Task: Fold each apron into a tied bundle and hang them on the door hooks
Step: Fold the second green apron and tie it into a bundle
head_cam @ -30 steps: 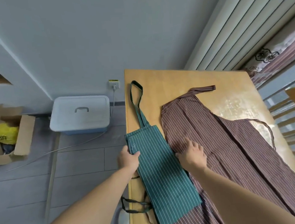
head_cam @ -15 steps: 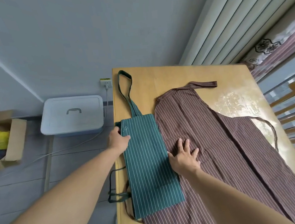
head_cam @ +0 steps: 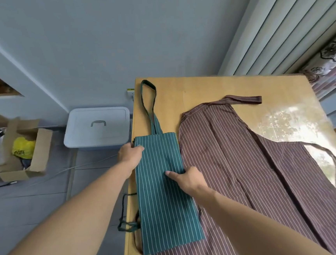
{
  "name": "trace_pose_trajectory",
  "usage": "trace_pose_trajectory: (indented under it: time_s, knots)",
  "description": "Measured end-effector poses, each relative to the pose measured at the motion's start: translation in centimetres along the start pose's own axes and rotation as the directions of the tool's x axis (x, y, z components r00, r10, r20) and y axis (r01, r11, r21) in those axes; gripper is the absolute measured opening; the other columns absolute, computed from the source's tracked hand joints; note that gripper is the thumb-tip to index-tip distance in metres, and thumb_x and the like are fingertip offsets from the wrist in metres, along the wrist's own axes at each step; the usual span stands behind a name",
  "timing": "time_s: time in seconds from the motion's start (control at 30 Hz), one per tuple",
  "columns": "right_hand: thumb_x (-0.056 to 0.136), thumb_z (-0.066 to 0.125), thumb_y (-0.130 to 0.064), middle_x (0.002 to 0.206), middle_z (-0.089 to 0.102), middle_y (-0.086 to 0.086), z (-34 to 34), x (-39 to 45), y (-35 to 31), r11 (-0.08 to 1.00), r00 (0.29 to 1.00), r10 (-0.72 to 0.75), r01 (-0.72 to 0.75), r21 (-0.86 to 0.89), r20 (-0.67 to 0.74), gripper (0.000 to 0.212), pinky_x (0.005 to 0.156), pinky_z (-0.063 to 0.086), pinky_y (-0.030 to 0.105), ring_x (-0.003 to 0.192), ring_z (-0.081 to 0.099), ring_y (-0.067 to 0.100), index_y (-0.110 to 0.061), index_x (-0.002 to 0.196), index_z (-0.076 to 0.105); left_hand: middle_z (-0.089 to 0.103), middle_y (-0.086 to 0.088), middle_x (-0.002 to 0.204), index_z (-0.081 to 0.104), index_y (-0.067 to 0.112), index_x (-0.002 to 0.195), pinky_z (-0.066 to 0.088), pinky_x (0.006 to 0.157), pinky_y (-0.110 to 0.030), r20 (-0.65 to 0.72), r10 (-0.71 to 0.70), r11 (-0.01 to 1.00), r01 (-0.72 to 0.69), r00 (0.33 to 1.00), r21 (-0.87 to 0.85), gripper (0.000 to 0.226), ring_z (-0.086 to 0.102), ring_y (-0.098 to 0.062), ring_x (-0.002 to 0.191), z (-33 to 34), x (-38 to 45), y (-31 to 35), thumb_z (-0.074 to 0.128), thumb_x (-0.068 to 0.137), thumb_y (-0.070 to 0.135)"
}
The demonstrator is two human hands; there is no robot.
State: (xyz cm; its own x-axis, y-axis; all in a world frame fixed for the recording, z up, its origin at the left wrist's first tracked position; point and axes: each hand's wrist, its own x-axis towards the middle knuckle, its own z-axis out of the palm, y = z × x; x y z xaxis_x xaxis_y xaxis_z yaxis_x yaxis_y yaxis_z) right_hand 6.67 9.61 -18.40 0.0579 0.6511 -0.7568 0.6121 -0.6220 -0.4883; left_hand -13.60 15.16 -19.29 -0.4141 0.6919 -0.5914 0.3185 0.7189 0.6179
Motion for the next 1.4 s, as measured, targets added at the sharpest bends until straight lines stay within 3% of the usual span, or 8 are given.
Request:
trace_pose_trajectory:
  time_s: [0.13,0.27,0.4,0.7,0.97,1.17,1.27,1.4]
  knots:
    - [0.08,0.081,-0.052,0.103,0.073,-0.007,0.6,-2.2,2.9,0.997,0.997,-0.074,0.073,0.037,0.018,0.059,0.081,0.062,0.03,0.083,0.072,0.008,-0.016,0.121,0.061,0.059,-0.01,0.124,0.05,0.009,0.135,0.044,0.091,-0.037,0.051,-0.022,0.998,0.025,0.998,-0.06,0.036,0.056,-0.023,0.102,-0.4,-0.1,-0.2,0.054,0.103,0.024]
    - [0.082,0.083,-0.037,0.12,0.058,-0.007,0.9,-4.7,5.8,0.977,0.996,0.034,-0.052,0.205,0.087,0.063,0.097,0.053,0.028,0.101,0.064,0.012,-0.02,0.125,0.041,0.051,-0.007,0.145,0.04,0.014,0.145,0.041,0.107,-0.046,0.114,-0.031,0.989,0.047,0.993,-0.138,0.058,0.051,-0.029,0.127,-0.2,-1.0,-1.2,0.066,0.097,0.034]
    - [0.08,0.083,-0.033,0.115,0.072,0.001,1.4,-5.9,8.4,0.955,0.956,0.128,-0.19,0.229,0.263,0.065,0.097,0.057,0.036,0.098,0.072,0.015,-0.006,0.134,0.056,0.031,-0.009,0.162,0.024,0.011,0.157,0.03,0.119,-0.052,0.261,-0.074,0.994,0.092,0.962,-0.058,0.088,0.036,-0.031,0.145,-0.5,-2.8,-2.4,0.074,0.09,0.037]
    - [0.089,0.074,-0.013,0.11,0.076,0.015,-3.0,-14.5,10.6,0.759,0.957,-0.055,-0.145,0.634,0.284,0.039,0.084,0.059,0.047,0.1,0.073,0.032,-0.012,0.123,0.055,0.063,-0.003,0.133,0.054,0.02,0.128,0.048,0.103,-0.043,0.346,0.22,0.966,-0.154,0.912,-0.209,0.03,0.062,-0.023,0.114,-0.5,-8.7,1.6,0.063,0.1,0.018]
    - [0.072,0.095,-0.02,0.147,0.051,0.024,-1.2,-22.0,21.3,0.662,0.951,0.121,-0.291,0.69,0.285,0.118,0.093,0.055,0.06,0.132,0.054,0.041,-0.012,0.158,0.015,0.045,-0.005,0.153,0.039,0.014,0.148,0.034,0.118,-0.051,0.663,0.259,0.964,-0.146,0.702,-0.223,0.054,0.048,-0.028,0.135,4.6,-16.8,0.1,0.063,0.1,0.018]
    - [0.076,0.088,-0.017,0.09,0.074,0.012,4.4,-24.6,25.0,0.647,0.89,0.283,-0.453,0.614,0.358,0.059,0.046,0.044,0.026,0.057,0.058,0.017,0.002,0.123,0.058,0.045,-0.019,0.148,0.031,0.009,0.153,0.054,0.097,-0.042,0.617,-0.025,0.999,0.045,0.787,-0.017,0.074,0.059,-0.027,0.115,7.0,-18.3,-9.3,0.072,0.092,0.014]
    - [0.087,0.08,-0.016,0.076,0.071,0.004,4.7,-24.8,25.2,0.7,0.903,0.315,-0.43,0.57,0.293,0.024,0.046,0.039,0.022,0.055,0.057,0.011,-0.007,0.103,0.065,0.049,-0.016,0.143,0.026,0.011,0.156,0.053,0.09,-0.035,0.587,-0.015,0.99,-0.069,0.809,0.12,0.076,0.059,-0.026,0.113,7.1,-19.4,-10.8,0.07,0.094,0.01]
    - [0.078,0.087,-0.022,0.096,0.067,0.006,2.7,-25.5,25.2,0.784,0.88,0.277,-0.44,0.439,0.387,0.048,0.048,0.031,0.023,0.07,0.054,0.012,-0.009,0.117,0.063,0.029,-0.014,0.159,0.023,0.009,0.155,0.057,0.091,-0.037,0.647,-0.068,0.958,-0.132,0.76,0.255,0.078,0.05,-0.031,0.129,6.5,-20.3,-10.6,0.065,0.09,-0.001]
